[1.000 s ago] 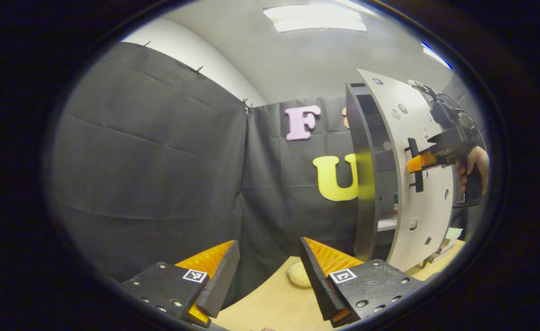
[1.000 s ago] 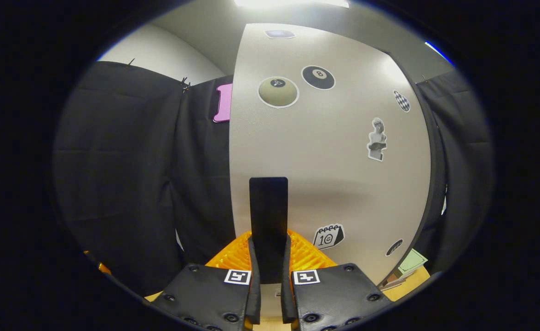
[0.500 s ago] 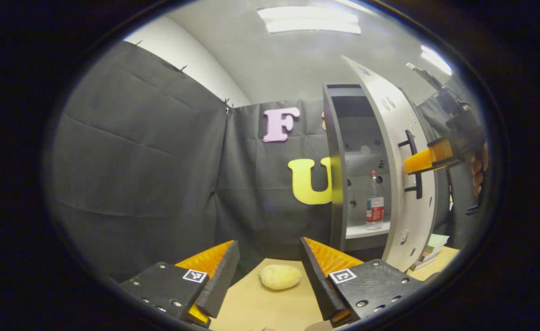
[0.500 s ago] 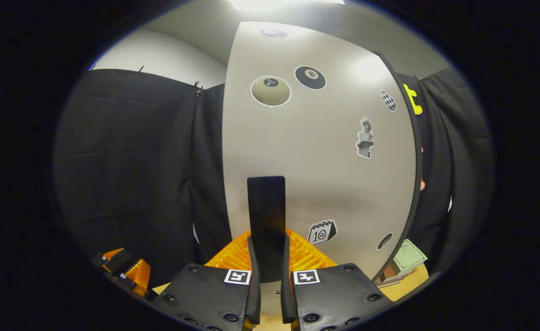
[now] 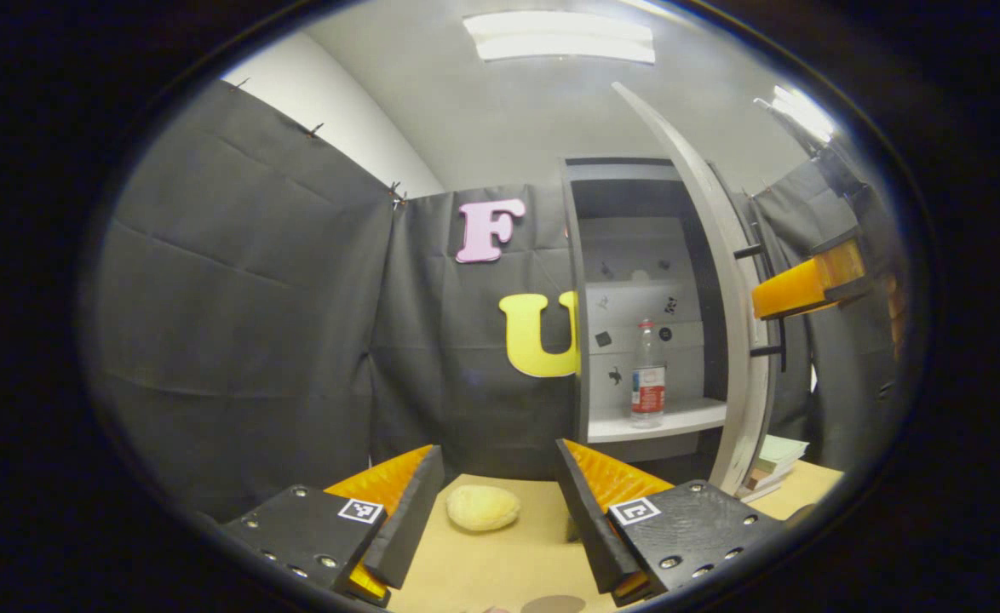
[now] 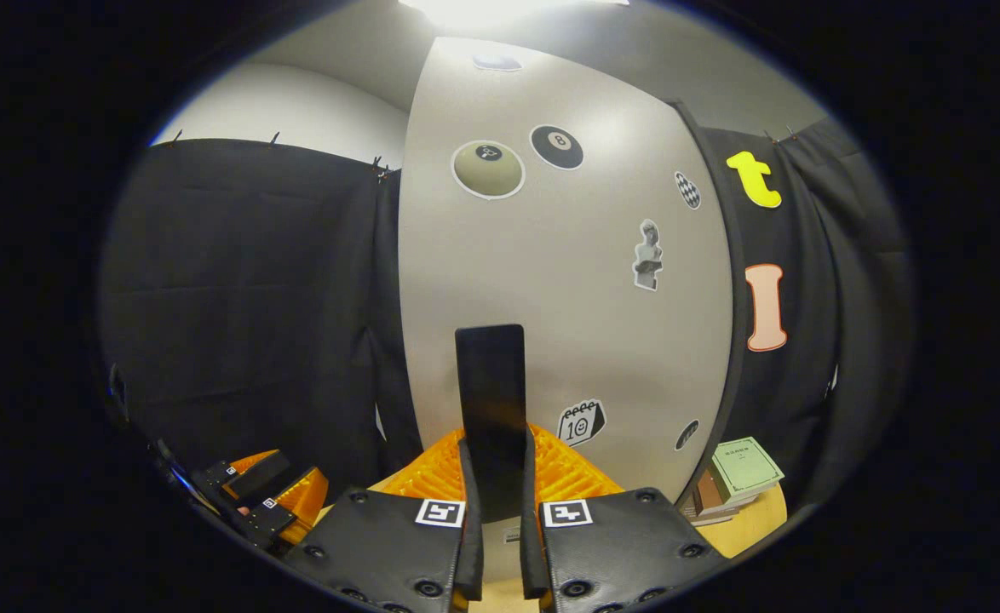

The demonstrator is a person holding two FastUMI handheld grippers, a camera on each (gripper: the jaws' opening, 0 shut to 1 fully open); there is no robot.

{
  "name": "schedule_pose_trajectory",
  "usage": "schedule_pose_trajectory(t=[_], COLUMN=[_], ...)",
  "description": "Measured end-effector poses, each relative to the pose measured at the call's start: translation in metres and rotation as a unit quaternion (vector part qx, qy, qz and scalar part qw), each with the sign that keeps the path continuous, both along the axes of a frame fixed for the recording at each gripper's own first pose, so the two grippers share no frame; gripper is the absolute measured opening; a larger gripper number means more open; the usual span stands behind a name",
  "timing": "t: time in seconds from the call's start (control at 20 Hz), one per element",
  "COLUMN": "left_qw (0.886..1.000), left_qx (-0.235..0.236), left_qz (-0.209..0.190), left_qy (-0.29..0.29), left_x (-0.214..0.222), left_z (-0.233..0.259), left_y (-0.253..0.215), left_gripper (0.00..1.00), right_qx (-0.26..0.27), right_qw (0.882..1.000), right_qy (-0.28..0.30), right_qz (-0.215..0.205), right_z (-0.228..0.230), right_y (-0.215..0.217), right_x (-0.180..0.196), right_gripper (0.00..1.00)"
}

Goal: Open the cabinet door with the right hand, grasp the bottle in the cabinet with the left hand and place it on the coaster, then close the cabinet door with the right hand.

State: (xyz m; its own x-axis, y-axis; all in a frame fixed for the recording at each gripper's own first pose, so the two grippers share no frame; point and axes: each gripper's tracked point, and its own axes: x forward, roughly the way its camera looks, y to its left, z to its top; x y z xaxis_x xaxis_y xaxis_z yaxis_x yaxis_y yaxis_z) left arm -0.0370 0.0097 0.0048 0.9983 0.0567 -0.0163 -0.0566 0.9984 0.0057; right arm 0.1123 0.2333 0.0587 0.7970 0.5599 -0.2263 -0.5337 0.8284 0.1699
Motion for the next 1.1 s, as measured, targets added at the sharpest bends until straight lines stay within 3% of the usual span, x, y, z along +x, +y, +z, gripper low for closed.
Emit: schedule_pose_trajectory(t=[0.55,1.1], left_qw=[0.997,0.995], left_qx=[0.0,-0.014], left_qz=[-0.072,-0.1], left_qy=[-0.006,-0.012], left_x=[-0.009,-0.03], left_z=[0.012,0.023], left_y=[-0.098,-0.16], left_gripper=[0.78,0.78], right_qx=[-0.01,-0.032], right_qw=[1.0,0.998], right_qy=[0.001,-0.005], right_qz=[-0.006,-0.055], right_z=[0.004,0.006], right_y=[-0.038,-0.083], right_x=[-0.019,-0.021], right_gripper=[0.19,0.18])
